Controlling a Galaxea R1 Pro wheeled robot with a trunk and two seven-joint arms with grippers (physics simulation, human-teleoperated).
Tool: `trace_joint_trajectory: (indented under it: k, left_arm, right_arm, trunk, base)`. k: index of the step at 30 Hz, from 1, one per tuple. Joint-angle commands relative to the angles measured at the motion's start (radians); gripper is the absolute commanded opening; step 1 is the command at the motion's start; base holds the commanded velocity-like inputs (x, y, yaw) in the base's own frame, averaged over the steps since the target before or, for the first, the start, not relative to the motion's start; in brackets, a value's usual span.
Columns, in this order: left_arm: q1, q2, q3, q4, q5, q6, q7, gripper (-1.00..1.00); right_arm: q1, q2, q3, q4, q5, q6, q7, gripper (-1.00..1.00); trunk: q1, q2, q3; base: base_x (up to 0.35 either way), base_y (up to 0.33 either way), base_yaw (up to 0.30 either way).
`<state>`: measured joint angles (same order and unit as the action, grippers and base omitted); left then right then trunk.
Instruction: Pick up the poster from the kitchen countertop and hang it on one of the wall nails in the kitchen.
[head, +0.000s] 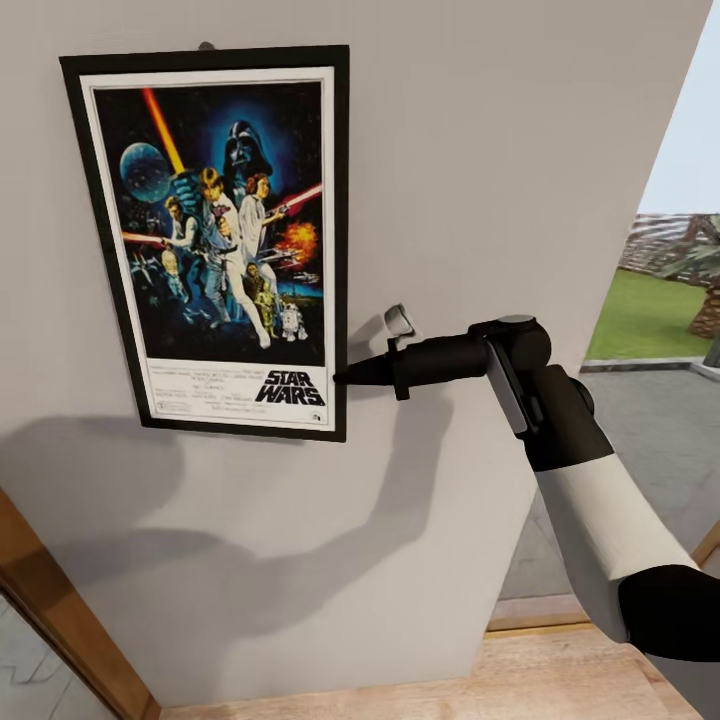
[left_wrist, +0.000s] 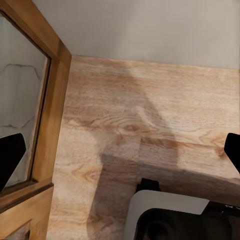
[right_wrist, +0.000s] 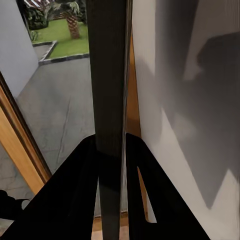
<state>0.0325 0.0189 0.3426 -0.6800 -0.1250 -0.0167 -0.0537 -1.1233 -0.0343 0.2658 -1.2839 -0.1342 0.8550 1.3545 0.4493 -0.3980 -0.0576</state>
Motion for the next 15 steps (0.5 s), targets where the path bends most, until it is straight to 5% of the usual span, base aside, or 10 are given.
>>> trace_joint_trajectory:
  k: [1,2,3,4,5,15]
  left_arm:
    - [0.000,0.000,0.004,-0.001,-0.010,-0.002,-0.006,1.00]
    - [0.000,0.001,0.004,-0.001,-0.010,-0.001,-0.006,1.00]
    - [0.000,0.001,0.004,-0.001,-0.010,-0.002,-0.006,1.00]
    - [0.000,0.002,0.004,-0.001,-0.010,-0.002,-0.006,1.00]
    - [0.000,0.002,0.004,-0.001,-0.010,-0.002,-0.006,1.00]
    - [0.000,0.003,0.004,-0.001,-0.010,-0.002,-0.006,1.00]
  right_arm:
    - [-0.001,-0.001,0.002,0.000,-0.006,0.009,-0.002,-1.00]
    - [-0.002,-0.032,0.087,-0.041,-0.111,-0.020,0.071,-1.00]
    - [-0.066,-0.030,0.090,-0.146,-0.112,-0.047,0.118,-1.00]
    - [-0.062,-0.026,0.088,-0.141,-0.094,-0.048,0.115,1.00]
    - [-0.001,-0.001,0.001,0.000,-0.006,0.009,-0.002,1.00]
    - [-0.001,-0.001,0.001,0.000,-0.007,0.010,-0.003,1.00]
  trunk:
    - [0.001,-0.002,-0.002]
    - [0.001,-0.002,-0.002]
    - [0.001,-0.002,-0.002]
    - [0.001,-0.002,-0.002]
    - [0.001,-0.002,-0.002]
    - [0.001,-0.002,-0.002]
  base:
    - [0.070,0.000,0.000]
    - [0.140,0.000,0.000]
    - [0.108,0.000,0.000]
    - [0.086,0.000,0.000]
    - [0.055,0.000,0.000]
    - [0.014,0.000,0.000]
